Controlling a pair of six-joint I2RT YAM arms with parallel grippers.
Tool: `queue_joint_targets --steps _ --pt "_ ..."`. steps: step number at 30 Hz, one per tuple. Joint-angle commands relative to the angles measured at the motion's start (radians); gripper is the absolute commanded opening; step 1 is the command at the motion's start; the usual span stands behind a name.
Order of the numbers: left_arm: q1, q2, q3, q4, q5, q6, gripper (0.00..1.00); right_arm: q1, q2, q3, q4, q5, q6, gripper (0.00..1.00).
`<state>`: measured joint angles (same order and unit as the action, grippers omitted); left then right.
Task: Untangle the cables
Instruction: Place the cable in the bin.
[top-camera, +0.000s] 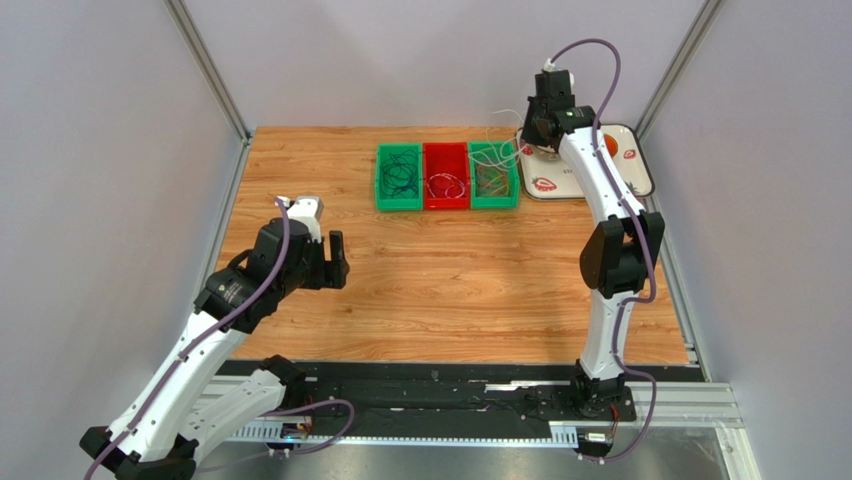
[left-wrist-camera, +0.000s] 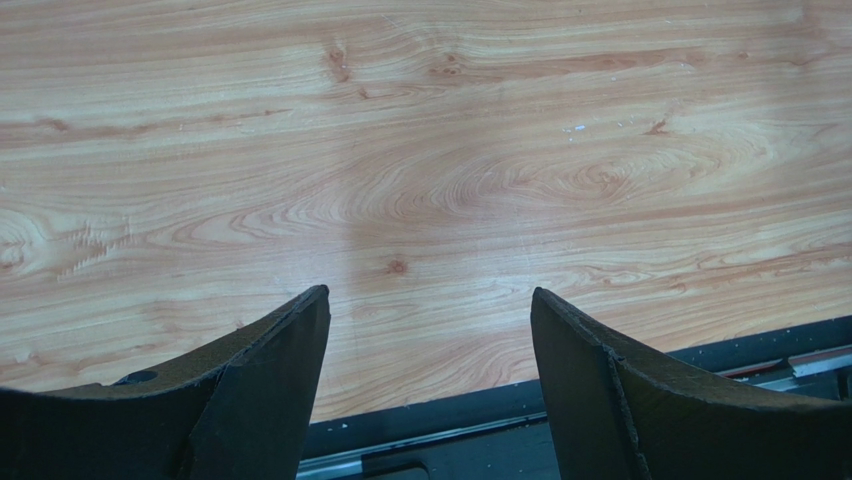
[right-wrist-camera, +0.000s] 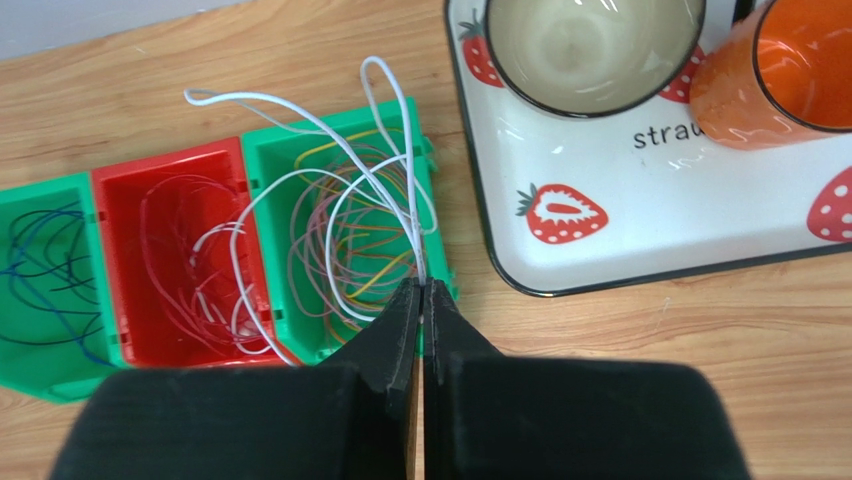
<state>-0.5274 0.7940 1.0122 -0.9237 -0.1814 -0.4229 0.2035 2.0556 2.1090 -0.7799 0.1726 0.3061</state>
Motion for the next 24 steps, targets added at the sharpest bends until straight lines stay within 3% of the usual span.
queue_joint_targets --steps 1,16,24 --pt "0.006 -0.001 -0.003 0.022 -0.001 0.012 0.82 -0.012 -0.045 -0.026 0.033 0.028 0.007 0.00" --pt "0.006 -0.003 -0.003 0.023 0.000 0.012 0.82 0.019 -0.072 -0.184 0.022 0.024 0.022 0.00" --pt "0.006 -0.003 -0.004 0.023 -0.001 0.010 0.82 0.048 -0.006 -0.130 0.019 0.039 0.001 0.00"
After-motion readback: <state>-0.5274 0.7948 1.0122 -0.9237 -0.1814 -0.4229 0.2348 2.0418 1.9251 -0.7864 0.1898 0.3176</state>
